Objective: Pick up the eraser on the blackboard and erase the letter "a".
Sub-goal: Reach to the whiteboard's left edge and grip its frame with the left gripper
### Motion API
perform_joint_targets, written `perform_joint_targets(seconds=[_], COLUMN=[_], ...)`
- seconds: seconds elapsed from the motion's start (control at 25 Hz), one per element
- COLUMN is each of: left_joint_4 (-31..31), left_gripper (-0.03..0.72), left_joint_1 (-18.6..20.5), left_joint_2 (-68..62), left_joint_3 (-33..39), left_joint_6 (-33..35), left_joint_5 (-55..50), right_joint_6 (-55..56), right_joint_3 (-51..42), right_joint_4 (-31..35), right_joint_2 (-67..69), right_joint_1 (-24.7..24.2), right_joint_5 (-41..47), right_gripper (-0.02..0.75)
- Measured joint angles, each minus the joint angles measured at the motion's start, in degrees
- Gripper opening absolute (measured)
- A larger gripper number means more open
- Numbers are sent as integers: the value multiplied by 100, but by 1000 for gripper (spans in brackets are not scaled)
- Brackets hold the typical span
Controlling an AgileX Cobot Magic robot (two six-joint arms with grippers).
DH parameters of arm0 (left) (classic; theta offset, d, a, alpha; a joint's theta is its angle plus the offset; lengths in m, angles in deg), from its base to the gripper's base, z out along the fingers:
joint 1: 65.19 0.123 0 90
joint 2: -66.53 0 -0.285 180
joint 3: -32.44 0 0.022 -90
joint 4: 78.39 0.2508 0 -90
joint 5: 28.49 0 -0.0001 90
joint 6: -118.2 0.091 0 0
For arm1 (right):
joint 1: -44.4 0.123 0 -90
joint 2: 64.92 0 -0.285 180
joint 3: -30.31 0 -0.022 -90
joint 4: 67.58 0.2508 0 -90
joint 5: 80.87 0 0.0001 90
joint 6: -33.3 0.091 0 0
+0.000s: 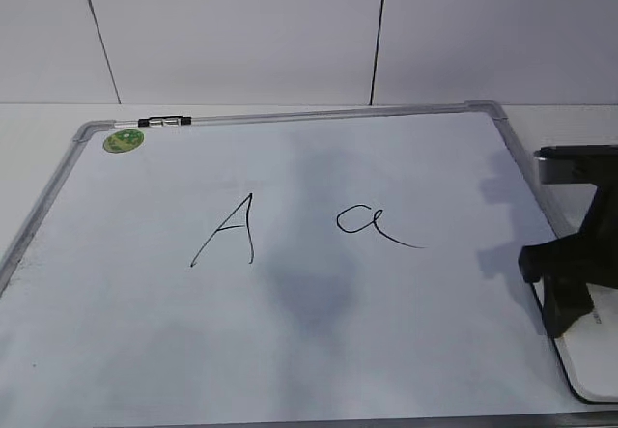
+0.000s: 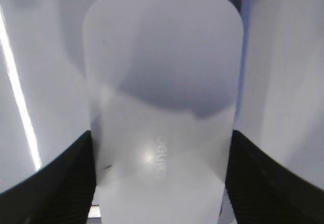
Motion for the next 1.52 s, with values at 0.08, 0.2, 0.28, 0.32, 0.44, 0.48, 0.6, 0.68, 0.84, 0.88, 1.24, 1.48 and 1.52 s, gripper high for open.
perform_joint_targets(seconds=[0.08, 0.2, 0.28, 0.32, 0.44, 0.48, 0.6, 0.68, 0.84, 0.88, 1.24, 1.48, 1.52], left_joint_4=[0, 0, 0, 0, 0, 0, 0, -8, 29, 59, 116, 116, 116], left_gripper=[371, 371, 371, 371, 371, 371, 371, 371, 371, 371, 371, 371, 371], left_joint_1=[0, 0, 0, 0, 0, 0, 0, 0, 0, 0, -5, -5, -5], left_joint_2=[0, 0, 0, 0, 0, 0, -24, -97, -740, -969, -2899, -4555, -4846], left_joint_3=[0, 0, 0, 0, 0, 0, 0, 0, 0, 0, -280, -882, -1042], left_joint_6=[0, 0, 0, 0, 0, 0, 0, 0, -58, -86, -317, -345, -345], left_joint_5=[0, 0, 6, 6, 6, 6, 6, 14, 14, 26, 574, 829, 847], right_joint_6=[0, 0, 0, 0, 0, 0, 0, -13, -147, -169, -383, -446, -446], right_joint_3=[126, 184, 184, 184, 184, 184, 184, 195, 351, 429, 1010, 1061, 1061], right_joint_4=[0, 0, 0, 0, 0, 0, 10, 10, 10, 10, 20, 44, 45], right_joint_2=[0, 0, 0, 0, 0, 0, 0, 0, 0, 0, 0, 0, 0], right_joint_1=[0, 0, 0, 0, 0, 0, 0, 0, 0, 0, 0, 0, 0], right_joint_5=[95, 196, 317, 375, 428, 428, 428, 428, 441, 455, 771, 820, 820], right_gripper=[561, 561, 561, 561, 561, 561, 561, 561, 561, 561, 561, 561, 561])
